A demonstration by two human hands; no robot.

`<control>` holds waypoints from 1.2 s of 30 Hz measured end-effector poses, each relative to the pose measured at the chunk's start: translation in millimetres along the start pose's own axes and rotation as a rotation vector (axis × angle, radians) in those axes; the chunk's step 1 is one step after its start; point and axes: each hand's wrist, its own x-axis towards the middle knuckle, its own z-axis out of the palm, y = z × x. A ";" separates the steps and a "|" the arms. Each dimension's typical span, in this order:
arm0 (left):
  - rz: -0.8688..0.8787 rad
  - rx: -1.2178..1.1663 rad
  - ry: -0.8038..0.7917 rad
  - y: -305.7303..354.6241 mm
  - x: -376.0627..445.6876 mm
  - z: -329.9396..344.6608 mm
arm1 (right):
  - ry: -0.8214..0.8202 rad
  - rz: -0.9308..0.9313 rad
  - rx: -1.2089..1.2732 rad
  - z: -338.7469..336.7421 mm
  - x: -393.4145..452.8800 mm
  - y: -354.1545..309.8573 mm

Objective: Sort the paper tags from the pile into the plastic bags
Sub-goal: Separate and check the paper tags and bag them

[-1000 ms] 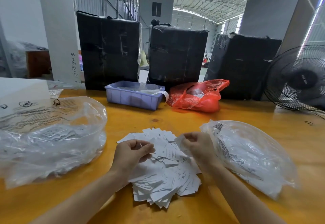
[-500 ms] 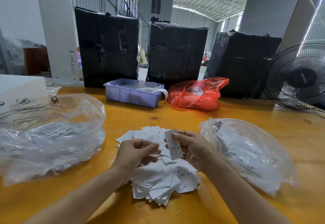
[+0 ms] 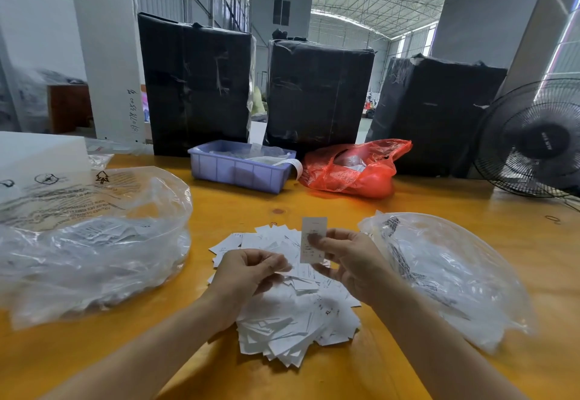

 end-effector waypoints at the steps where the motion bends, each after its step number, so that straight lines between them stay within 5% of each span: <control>1: -0.010 -0.006 -0.005 0.7 -0.8 -0.1 | 0.030 -0.023 -0.040 1.0 0.0 0.2; 8: -0.044 0.014 -0.061 4.4 -5.2 1.1 | 0.023 -0.132 0.143 2.5 -2.8 -2.6; 14: -0.041 0.016 -0.057 4.7 -6.2 1.8 | -0.006 -0.170 -0.066 5.6 -6.0 -1.9; 36: -0.068 -0.073 -0.103 5.3 -6.2 0.9 | 0.030 -0.311 -0.149 16.7 -10.9 5.9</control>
